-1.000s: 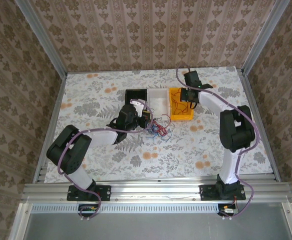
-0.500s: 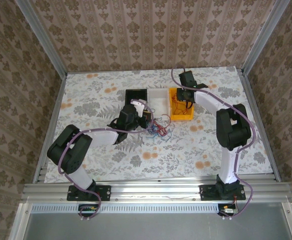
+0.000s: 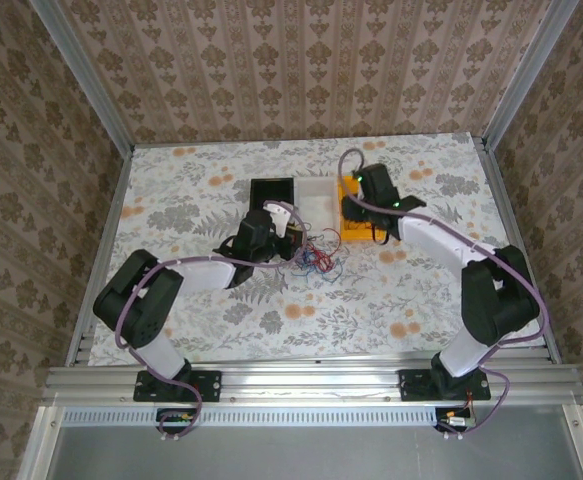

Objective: Untangle the cables

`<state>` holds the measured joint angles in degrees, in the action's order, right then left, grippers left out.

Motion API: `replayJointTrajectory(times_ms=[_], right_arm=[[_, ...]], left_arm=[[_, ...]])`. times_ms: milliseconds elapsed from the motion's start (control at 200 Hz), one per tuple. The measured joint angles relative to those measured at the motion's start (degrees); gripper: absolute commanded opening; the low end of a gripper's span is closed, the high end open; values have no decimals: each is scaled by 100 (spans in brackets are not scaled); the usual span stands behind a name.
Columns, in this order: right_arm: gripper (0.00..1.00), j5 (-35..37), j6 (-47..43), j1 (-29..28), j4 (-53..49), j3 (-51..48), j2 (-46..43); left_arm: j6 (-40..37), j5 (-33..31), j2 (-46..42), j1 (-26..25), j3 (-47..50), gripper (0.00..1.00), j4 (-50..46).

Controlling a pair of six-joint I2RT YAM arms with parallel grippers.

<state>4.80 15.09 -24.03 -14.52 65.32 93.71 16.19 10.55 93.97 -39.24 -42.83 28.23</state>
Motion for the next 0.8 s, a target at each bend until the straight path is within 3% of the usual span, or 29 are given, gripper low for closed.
replayJointTrajectory(times_ms=[170, 505, 800], right_arm=[[41, -542, 4, -428, -44, -568, 127], [40, -570, 2, -385, -37, -509, 780], [35, -568, 4, -258, 190, -317, 1241]], left_arm=[[-286, 186, -415, 76, 216, 0, -579], [-531, 481, -636, 109, 409, 0, -1384], [-531, 540, -597, 109, 413, 0, -1486]])
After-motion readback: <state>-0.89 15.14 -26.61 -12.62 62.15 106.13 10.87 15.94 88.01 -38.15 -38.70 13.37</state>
